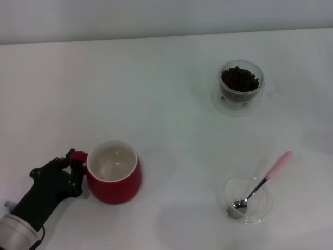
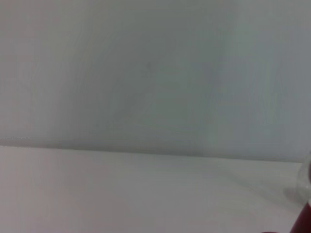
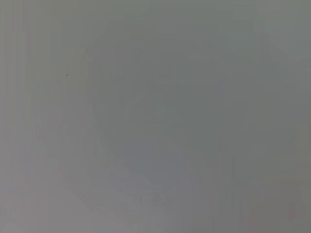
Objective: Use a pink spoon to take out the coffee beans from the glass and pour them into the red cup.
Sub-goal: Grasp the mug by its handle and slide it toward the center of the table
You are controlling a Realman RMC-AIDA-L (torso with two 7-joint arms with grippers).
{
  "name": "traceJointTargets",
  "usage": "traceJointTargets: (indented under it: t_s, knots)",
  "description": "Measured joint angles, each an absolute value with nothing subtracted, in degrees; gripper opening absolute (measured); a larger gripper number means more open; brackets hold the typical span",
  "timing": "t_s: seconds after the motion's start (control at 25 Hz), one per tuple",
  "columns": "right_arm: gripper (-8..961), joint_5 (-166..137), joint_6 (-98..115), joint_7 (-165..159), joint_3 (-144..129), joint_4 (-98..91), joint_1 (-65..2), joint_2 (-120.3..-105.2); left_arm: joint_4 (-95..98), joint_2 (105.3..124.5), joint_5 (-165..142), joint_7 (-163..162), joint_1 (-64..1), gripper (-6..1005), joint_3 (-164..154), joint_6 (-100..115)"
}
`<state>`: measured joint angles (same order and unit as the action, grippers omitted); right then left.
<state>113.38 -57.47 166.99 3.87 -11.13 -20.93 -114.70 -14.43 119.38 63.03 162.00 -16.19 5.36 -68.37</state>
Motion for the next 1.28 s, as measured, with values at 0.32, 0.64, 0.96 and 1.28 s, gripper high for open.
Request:
traceJointTargets:
  t_s: [0.32,0.64,0.96,1.28]
  knots:
    - [806,113.38,-57.67,166.99,3.87,-10.61,-20.89,-114.69,-14.15,119.26,61.85,161.99,-19.36,143,5.36,-66.46]
    - [803,113.38,-57.75,166.99,3.87,-10.42,-20.82,-114.69,-14.29,119.36,58.97,161.98,-23.38,145,5.39,-62.76]
    - [799,113.38,-57.66,166.99,3.86,-10.35,-20.83,-114.69,-15.09,119.48,57.10,161.98,-26.44,147,5.38,-62.28]
    - [795,113.37,-57.69,166.99,3.61,-9.91,-20.99,-114.69,-16.11,119.56,54.69,161.93,-30.67,149,5.56,-58.07]
